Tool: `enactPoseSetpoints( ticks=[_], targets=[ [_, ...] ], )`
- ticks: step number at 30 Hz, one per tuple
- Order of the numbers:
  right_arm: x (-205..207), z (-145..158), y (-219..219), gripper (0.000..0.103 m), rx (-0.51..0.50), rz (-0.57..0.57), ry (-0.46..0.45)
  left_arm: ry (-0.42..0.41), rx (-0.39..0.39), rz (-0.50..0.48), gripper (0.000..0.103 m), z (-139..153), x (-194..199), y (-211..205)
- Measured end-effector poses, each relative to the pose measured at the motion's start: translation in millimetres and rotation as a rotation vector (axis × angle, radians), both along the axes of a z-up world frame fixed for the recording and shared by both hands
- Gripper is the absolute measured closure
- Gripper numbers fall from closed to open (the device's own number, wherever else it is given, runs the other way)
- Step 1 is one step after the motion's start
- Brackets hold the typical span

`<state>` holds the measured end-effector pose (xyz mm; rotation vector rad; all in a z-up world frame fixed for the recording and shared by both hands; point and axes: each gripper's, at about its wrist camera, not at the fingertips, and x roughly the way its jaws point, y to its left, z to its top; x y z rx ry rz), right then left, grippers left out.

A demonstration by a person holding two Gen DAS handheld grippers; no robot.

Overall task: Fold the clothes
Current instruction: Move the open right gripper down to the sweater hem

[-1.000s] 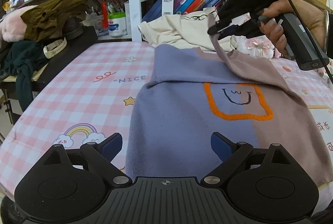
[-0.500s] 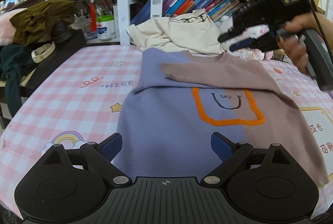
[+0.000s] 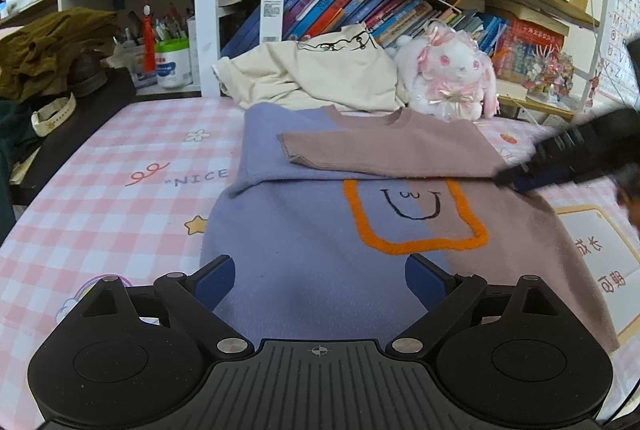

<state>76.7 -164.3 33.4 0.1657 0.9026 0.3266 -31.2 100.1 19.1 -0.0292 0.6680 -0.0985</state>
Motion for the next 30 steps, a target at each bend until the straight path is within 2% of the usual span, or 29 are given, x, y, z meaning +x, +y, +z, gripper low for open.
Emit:
enactPoseSetpoints(
  ticks=[4,11,16,21,27,30],
  targets=[
    [-35.2,-8.1,-8.4,0.062,-0.09,-0.022,-0.015,0.005,-0.015,-0.013,0.009,-0.7,0.4,0.1],
    [-76.0,-19.5,-23.0,0.06,-0.083,-0.107,0.021,0.025,-0.031,-0.037,0.009,-2.9,0.9,-8.3],
    [-89.6,-17.7,-28.7,0.055,-0.114,-0.093,0.002,0.026,-0.034,-0.035,0.009,-1.5,-2.8,-21.1],
    [-102.8,-12.8,-42.0,0.051,-0.161,-0.066,-0.059,0.058,-0.076,0.041,0.009,-2.5,-13.0,-25.5],
    [-118.3,-15.6,-62.0,0.051,-0.143,-0.035,-0.057,0.093,-0.126,0.131,0.009,-3.2,-27.1,-31.7],
    [-124.8,-19.3,-68.8,0.051,-0.128,-0.022,-0.044,0.087,-0.105,0.13,0.009,0.2,-38.0,-41.3]
  ],
)
